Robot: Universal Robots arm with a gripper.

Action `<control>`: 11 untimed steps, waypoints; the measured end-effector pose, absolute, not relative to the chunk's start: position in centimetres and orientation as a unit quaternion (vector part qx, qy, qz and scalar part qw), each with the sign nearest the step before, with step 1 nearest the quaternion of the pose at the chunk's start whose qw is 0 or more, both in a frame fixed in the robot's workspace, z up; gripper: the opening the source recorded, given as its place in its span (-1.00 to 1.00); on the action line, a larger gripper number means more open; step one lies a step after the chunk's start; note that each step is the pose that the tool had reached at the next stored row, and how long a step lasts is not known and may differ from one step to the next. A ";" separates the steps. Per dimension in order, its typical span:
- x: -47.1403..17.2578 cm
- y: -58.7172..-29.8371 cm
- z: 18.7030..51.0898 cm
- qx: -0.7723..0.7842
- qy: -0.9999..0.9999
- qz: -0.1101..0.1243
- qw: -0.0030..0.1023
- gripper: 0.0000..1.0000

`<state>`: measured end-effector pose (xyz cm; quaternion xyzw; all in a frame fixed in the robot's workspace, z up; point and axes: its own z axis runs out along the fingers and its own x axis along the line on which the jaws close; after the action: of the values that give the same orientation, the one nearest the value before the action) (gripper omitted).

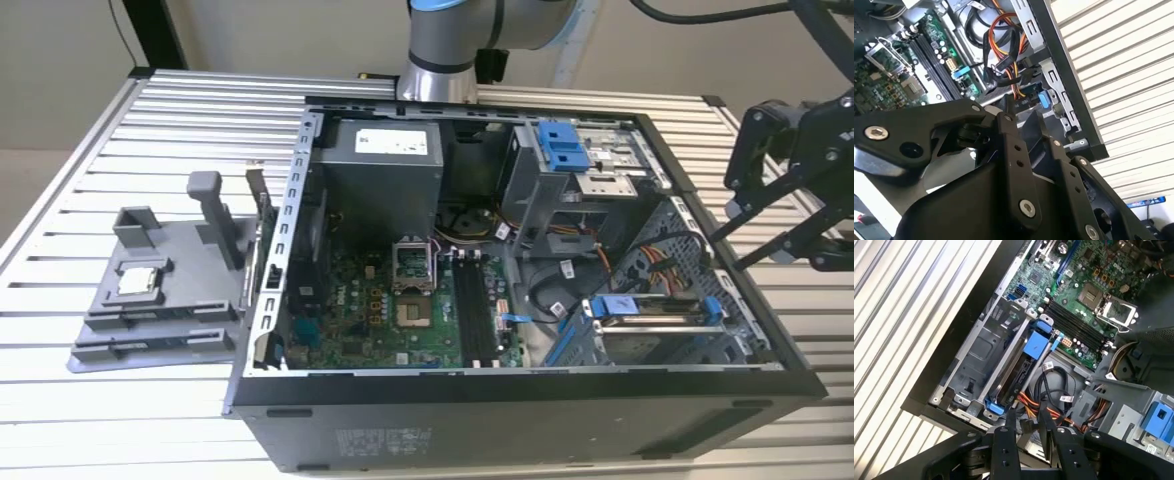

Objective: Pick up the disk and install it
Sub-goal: 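Insert the second disk wire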

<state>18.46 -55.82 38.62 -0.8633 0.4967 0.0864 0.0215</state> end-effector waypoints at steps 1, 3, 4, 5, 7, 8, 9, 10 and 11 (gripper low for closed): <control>18.4 -55.8 38.6 -0.865 0.495 0.081 0.024 1.00; 18.4 -55.9 38.6 -0.868 0.491 0.069 0.031 1.00; 18.4 -55.9 38.6 -0.869 0.489 0.062 0.035 1.00; 18.4 -55.9 38.6 -0.870 0.488 0.057 0.037 1.00; 18.3 -56.1 38.6 -0.872 0.484 0.055 0.039 1.00; 18.3 -56.1 38.6 -0.873 0.482 0.055 0.039 1.00; 18.3 -56.2 38.6 -0.874 0.481 0.055 0.038 1.00; 18.3 -56.3 38.6 -0.875 0.479 0.055 0.038 1.00; 18.3 -56.3 38.6 -0.876 0.477 0.055 0.038 1.00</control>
<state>18.26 -56.31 38.58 -0.8763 0.4772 0.0549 0.0380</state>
